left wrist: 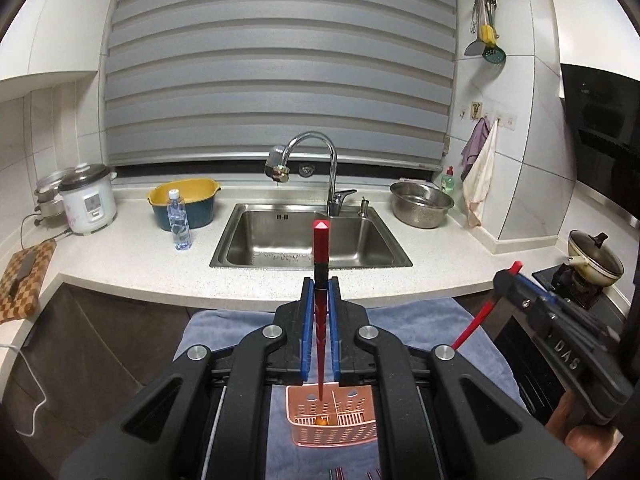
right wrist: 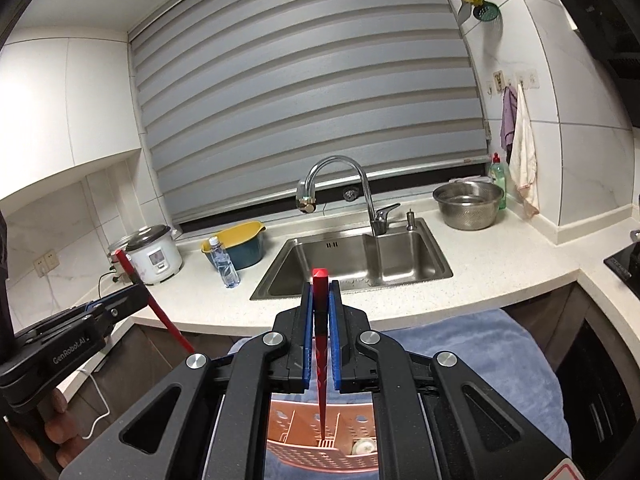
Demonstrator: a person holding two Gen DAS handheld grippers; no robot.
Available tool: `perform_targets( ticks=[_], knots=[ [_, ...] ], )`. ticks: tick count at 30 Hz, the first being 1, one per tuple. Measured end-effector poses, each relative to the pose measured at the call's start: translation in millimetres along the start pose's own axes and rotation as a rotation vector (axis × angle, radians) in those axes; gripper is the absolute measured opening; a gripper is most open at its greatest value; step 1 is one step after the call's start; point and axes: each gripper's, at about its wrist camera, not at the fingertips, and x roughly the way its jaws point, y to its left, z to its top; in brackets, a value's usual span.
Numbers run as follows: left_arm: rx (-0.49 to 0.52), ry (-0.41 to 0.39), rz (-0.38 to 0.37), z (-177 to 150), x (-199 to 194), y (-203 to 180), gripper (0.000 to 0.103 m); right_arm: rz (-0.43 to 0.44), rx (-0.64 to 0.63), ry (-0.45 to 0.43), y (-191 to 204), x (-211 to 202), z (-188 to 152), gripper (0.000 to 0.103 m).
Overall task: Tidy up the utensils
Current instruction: 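Lift the red chopstick upright with the right tool over the pink caddy, then drop the red chopstick into the caddy and open the right tool, then move the right tool back to the green chopstick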
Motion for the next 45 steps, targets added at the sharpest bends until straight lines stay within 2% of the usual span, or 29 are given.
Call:
perform_targets(
  ticks=[12,17,19,21,24,27,32,34,39,43,45],
  knots=[
    [-0.027,0.115,0.025,-44,51,19,0.007,-0.036,-0.004,0.120,-8,51,-50,0.007],
    [-0.024,0.127,0.045,-53,55,21,0.007,-0.049,0.004,0.137,-11,56,-59,0.008],
    [-0.023,0.123,0.055,-54,55,21,0.007,-0.053,0.002,0.133,-10,56,-59,0.012],
    [-0.017,0.112,0.064,-54,52,20,0.007,-0.066,-0.001,0.124,-9,54,-59,0.021],
    [-0.018,0.109,0.065,-54,48,20,0.008,-0.069,0.005,0.111,-9,48,-58,0.028],
    [-0.018,0.103,0.073,-53,43,20,0.009,-0.065,0.011,0.106,-9,39,-57,0.028],
    [-0.017,0.091,0.084,-55,29,18,0.022,-0.074,-0.006,0.100,-6,21,-61,0.029],
    [-0.012,0.086,0.085,-56,23,17,0.023,-0.076,-0.005,0.101,-7,14,-63,0.029],
    [-0.010,0.086,0.085,-64,5,14,0.024,-0.076,0.004,0.121,-10,-7,-78,0.029],
    [-0.007,0.084,0.092,-73,-9,13,0.033,-0.087,-0.002,0.146,-13,-25,-94,0.029],
    [-0.008,0.086,0.090,-80,-16,12,0.033,-0.091,-0.001,0.159,-15,-33,-103,0.029]
  ],
)
